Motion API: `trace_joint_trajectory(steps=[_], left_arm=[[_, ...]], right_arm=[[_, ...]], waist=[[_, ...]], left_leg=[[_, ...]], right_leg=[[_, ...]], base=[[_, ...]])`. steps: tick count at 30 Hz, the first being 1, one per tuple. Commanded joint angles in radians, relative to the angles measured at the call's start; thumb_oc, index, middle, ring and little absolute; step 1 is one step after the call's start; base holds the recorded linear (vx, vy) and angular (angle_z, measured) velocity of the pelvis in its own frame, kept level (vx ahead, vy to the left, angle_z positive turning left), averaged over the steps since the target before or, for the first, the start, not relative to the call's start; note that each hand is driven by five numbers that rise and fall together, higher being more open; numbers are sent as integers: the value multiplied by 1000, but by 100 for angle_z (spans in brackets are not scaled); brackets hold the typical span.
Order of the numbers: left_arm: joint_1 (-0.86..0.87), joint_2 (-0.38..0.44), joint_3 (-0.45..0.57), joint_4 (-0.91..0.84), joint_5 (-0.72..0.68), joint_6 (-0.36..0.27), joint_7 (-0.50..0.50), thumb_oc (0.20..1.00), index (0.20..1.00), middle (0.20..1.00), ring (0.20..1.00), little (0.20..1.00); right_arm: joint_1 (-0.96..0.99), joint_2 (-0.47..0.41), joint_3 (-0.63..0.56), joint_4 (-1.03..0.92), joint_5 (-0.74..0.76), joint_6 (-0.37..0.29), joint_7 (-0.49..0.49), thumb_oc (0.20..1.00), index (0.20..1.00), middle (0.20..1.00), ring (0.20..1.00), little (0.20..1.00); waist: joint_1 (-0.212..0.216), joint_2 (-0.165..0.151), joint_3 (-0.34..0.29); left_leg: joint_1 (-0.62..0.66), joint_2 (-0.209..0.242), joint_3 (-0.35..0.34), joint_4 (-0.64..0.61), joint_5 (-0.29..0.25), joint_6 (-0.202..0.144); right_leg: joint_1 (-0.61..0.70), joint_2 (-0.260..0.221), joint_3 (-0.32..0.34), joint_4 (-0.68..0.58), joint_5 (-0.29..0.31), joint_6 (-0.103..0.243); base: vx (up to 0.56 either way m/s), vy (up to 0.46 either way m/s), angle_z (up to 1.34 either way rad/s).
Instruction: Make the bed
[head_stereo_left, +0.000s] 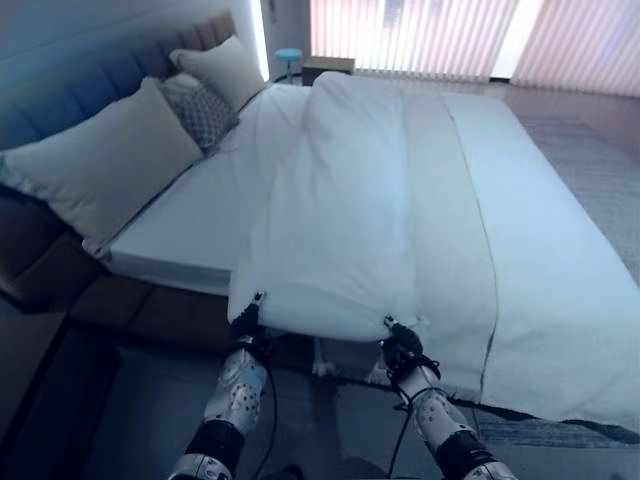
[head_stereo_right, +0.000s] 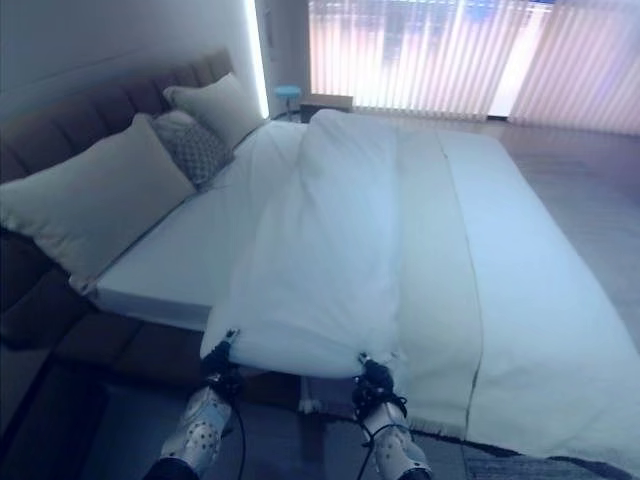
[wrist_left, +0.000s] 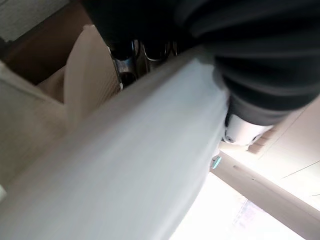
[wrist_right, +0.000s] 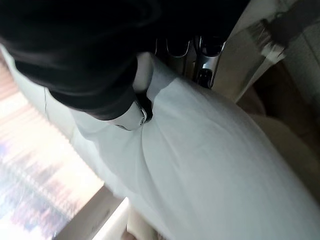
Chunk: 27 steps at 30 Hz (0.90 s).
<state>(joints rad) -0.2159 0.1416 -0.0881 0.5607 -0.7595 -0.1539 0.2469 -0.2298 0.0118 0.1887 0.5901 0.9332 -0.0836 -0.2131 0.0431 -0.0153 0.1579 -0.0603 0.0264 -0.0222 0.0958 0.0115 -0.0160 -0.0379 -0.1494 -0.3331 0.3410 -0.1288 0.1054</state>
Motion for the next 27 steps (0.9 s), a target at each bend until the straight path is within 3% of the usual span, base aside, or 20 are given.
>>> trace_joint_trajectory(steps=[1,2,4,7,8,9,10,11,12,14,15,17,19,21,24,25,26,27], left_arm=[[-1,167,204,-84,-16,-155,108,200,200,200,200,200],[-4,149,192,-81,-11,-147,109,200,200,200,200,200],[3,137,185,-66,-14,-136,101,200,200,200,200,200],[41,104,173,-68,5,-122,90,200,200,200,200,200],[40,104,172,-68,5,-122,90,200,200,200,200,200],[54,95,170,-59,1,-119,86,200,200,200,200,200],[54,95,170,-59,1,-119,86,200,200,200,200,200],[78,97,179,-53,4,-110,92,200,200,200,200,200],[79,97,179,-53,4,-110,92,200,200,200,200,200],[92,99,184,-50,12,-104,95,200,200,200,200,200],[99,98,185,-39,5,-104,95,200,200,200,200,200],[99,98,181,-35,6,-102,94,200,200,200,200,200],[95,99,167,-7,-1,-91,82,200,200,200,200,200],[94,97,153,-2,0,-85,75,200,200,200,200,200],[74,102,139,-14,2,-89,76,200,200,200,200,200],[55,118,142,-45,11,-98,84,200,200,200,200,200],[55,118,143,-46,11,-97,85,200,200,200,200,200],[43,141,164,-93,19,-116,97,200,200,200,200,200]], right_arm=[[38,-154,-72,-15,18,-136,-36,200,200,200,200,200],[50,-160,-76,-19,29,-139,-48,200,200,200,200,200],[58,-165,-81,-20,46,-148,-51,200,200,200,200,200],[97,-178,-95,-15,39,-139,-55,200,200,200,200,200],[97,-178,-95,-15,39,-139,-55,200,200,200,200,200],[106,-177,-106,-11,43,-132,-55,200,200,200,200,200],[106,-177,-106,-10,43,-132,-55,200,200,200,200,200],[106,-175,-106,-1,34,-124,-55,200,200,200,200,200],[107,-175,-106,-1,34,-124,-55,200,200,200,200,200],[107,-180,-105,2,23,-118,-56,200,200,200,200,200],[105,-192,-108,2,16,-111,-53,200,200,200,200,200],[105,-197,-110,3,13,-108,-53,200,200,200,200,200],[113,-203,-131,-3,9,-99,-52,200,200,200,200,200],[123,-203,-133,-7,6,-94,-54,200,200,200,200,200],[120,-196,-141,-36,2,-92,-61,200,200,200,200,200],[96,-191,-135,-62,-3,-100,-55,200,200,200,200,200],[96,-190,-135,-62,-3,-100,-55,200,200,200,200,200],[66,-191,-129,-105,-11,-116,-50,200,200,200,200,200]], waist=[[10,-52,-37],[0,-51,-39],[-10,-49,-43],[-22,-42,-20],[-22,-40,-20],[-24,-39,-15],[-22,-38,-15],[-14,-37,-28],[-13,-37,-28],[-3,-38,-34],[2,-37,-32],[2,-33,-29],[-10,-16,-35],[-13,-10,-39],[-15,-17,-37],[-11,-16,-31],[-9,-17,-32],[1,-8,-27]], left_leg=[[45,-91,4,-69,-22,-37],[39,-110,-14,-56,-21,-39],[31,-123,-27,-42,-19,-40],[-26,-148,-22,140,-47,-76],[-29,-147,-22,148,-51,-77],[-47,-116,4,148,-54,-72],[-47,-115,6,148,-54,-72],[-44,-67,-1,97,-44,-58],[-43,-67,1,94,-43,-58],[-57,-34,-51,68,-13,-60],[-65,21,-128,37,24,-77],[-65,45,-147,28,39,-86],[-46,80,-135,5,31,-98],[-32,76,-122,-12,31,-95],[-33,18,-102,42,-28,-67],[-27,-9,-67,48,-49,-41],[-28,-9,-65,49,-49,-41],[-10,-17,-34,22,-46,-25]], right_leg=[[31,171,158,-193,33,-58],[49,172,208,-232,43,-61],[53,183,233,-238,58,-71],[108,158,191,-283,72,-76],[109,159,190,-284,72,-76],[124,144,181,-301,75,-64],[125,144,182,-302,75,-64],[126,133,196,-313,78,-51],[125,133,197,-313,78,-51],[118,122,219,-304,72,-46],[116,103,246,-291,54,-40],[117,96,252,-284,47,-39],[135,54,258,-278,31,-9],[141,38,253,-279,33,3],[125,-32,279,-242,66,35],[79,-63,291,-182,119,39],[75,-63,294,-180,118,40],[31,-95,263,-132,184,36]], base=[[-33,129,34],[-34,129,70],[12,64,82],[22,97,42],[-23,146,56],[-5,89,35],[63,201,2],[70,113,-32],[108,162,-66],[121,212,-70],[165,350,-55],[140,299,-46],[196,417,-20],[129,312,-2],[126,504,37],[45,404,34],[23,542,-1],[-2,258,-9]])
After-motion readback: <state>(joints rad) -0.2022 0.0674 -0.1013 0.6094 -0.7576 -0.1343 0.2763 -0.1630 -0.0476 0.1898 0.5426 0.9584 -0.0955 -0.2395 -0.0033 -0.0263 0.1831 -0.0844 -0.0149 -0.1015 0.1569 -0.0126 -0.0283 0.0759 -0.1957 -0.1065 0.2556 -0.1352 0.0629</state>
